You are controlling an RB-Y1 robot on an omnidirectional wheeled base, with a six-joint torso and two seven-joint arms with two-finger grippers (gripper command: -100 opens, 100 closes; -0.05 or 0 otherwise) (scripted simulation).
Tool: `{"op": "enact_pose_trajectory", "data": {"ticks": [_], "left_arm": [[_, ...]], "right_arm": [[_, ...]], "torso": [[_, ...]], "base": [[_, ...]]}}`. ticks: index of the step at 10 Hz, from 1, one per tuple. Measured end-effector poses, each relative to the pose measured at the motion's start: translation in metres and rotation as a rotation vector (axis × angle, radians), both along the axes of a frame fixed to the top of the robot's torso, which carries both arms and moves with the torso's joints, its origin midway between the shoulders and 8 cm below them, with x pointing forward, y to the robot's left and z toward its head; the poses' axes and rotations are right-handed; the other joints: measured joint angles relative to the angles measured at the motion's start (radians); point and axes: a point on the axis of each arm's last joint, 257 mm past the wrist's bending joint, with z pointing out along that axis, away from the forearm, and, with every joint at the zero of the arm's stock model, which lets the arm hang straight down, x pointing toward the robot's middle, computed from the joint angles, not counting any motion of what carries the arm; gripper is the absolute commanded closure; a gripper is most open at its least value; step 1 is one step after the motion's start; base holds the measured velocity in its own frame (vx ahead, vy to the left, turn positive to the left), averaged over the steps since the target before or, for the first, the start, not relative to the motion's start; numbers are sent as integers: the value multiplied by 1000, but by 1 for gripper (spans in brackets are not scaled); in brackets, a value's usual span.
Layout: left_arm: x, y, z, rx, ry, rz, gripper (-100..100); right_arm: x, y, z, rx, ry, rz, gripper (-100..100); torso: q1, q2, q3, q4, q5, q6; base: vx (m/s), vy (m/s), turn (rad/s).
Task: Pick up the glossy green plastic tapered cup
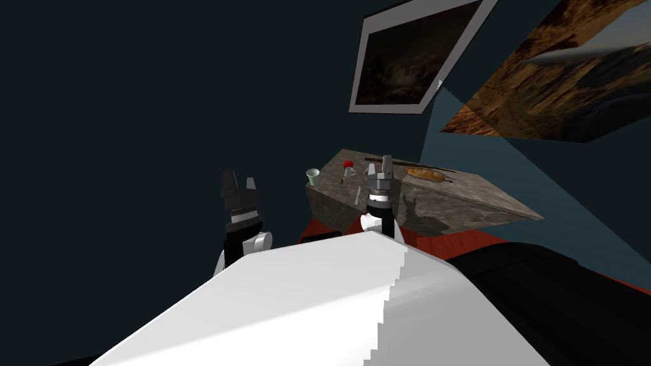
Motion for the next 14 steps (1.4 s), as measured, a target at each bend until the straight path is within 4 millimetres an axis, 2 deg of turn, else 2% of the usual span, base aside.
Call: {"op": "enact_pose_trajectory", "data": {"ticks": [4, 5, 8, 14], "left_arm": [[40, -4, -21, 12, 85, -42, -100], [55, -2, -28, 11, 110, -50, -100], [76, -4, -42, 5, 166, -63, -100], [134, -1, -70, -14, 308, -89, -100]], "right_arm": [[0, 0, 0, 0, 0, 0, 0], [0, 0, 0, 0, 0, 0, 0], [0, 0, 0, 0, 0, 0, 0], [0, 0, 0, 0, 0, 0, 0]], "torso": [[-2, 3, 2, 1, 0, 0], [-1, 3, 1, 1, 0, 0], [-1, 1, 1, 0, 0, 0], [-1, 1, 1, 0, 0, 0]], "base": [[-55, -29, -31], [-28, -16, -17], [-21, -18, -20], [-25, -22, -20]]}}
